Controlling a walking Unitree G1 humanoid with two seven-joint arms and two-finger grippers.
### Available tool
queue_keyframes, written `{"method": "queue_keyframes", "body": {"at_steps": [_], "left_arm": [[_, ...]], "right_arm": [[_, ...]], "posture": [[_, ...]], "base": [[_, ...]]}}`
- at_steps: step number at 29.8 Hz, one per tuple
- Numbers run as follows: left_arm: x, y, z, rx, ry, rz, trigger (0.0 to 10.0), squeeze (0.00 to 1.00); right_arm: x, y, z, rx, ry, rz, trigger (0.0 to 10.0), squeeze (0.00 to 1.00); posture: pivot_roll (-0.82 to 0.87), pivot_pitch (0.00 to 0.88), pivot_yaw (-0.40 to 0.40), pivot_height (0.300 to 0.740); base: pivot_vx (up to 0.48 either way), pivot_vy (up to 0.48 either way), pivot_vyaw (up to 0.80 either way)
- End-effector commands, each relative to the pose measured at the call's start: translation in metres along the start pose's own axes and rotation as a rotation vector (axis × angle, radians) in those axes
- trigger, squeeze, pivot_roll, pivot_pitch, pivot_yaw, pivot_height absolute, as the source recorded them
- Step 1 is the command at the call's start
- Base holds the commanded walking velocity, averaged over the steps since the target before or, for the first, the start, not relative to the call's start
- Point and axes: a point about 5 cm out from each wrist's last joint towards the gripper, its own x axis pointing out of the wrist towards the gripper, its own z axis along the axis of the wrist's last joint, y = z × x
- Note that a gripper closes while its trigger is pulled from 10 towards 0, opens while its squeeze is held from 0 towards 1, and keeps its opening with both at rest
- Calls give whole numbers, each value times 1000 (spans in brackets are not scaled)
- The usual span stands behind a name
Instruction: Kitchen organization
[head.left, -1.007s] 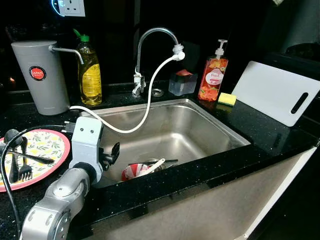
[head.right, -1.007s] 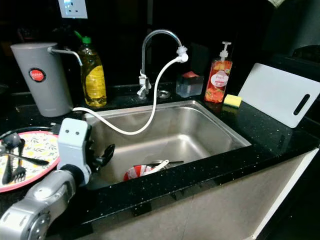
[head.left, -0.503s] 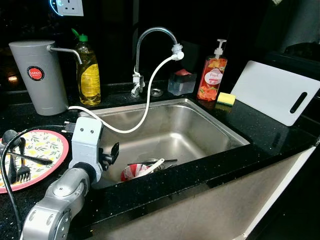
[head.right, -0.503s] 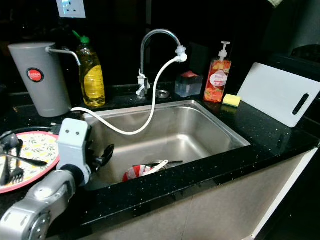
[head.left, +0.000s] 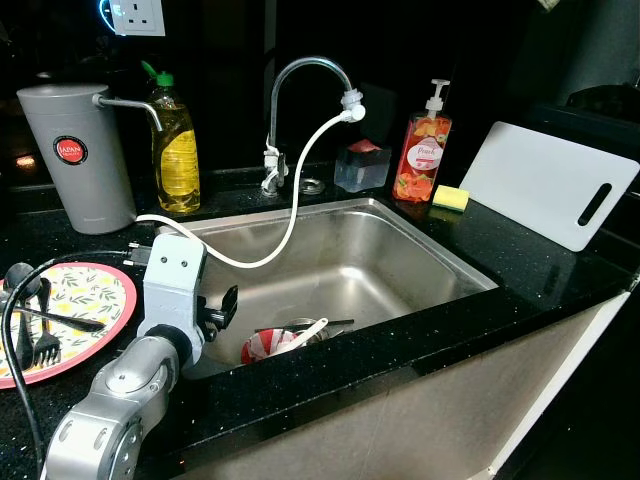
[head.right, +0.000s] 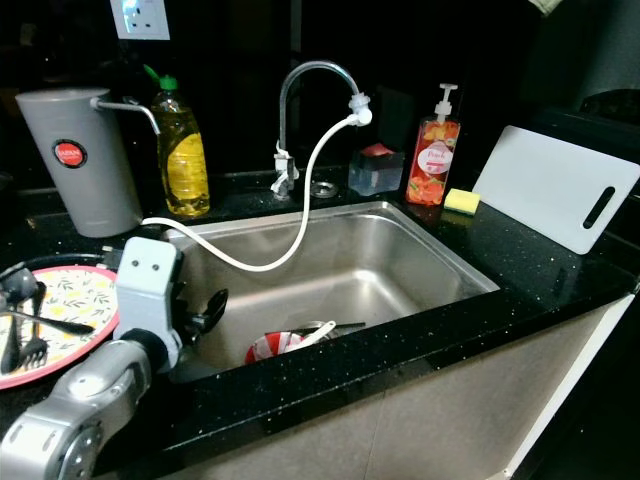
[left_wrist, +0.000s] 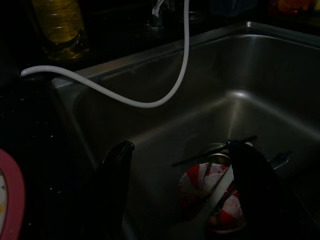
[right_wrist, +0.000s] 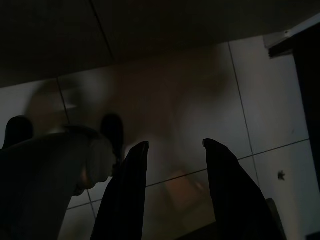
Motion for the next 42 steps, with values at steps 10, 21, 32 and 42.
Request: {"method": "queue_keyframes", "body": {"at_steps": [10, 21, 32, 42], "left_arm": [[4, -2, -2, 7, 9, -4, 10000, 0], [3, -2, -2, 18, -7, 21, 10000, 0], [1, -2, -3, 32, -6, 20, 10000, 0], [2, -2, -3, 31, -5, 23, 10000, 0]], "right_arm": [[-1, 3, -7, -12, 26, 11, 10000, 0], [-2, 5, -9, -50, 35, 29, 10000, 0], [-2, 9, -10, -56, 39, 42, 10000, 0], [-2, 8, -9, -51, 36, 38, 10000, 0]], "posture": [[-42, 49, -16, 740], [-41, 40, -25, 740], [-35, 38, -20, 740], [-35, 43, -21, 740]], "base": [[0, 0, 0], [0, 0, 0], [0, 0, 0], [0, 0, 0]]}}
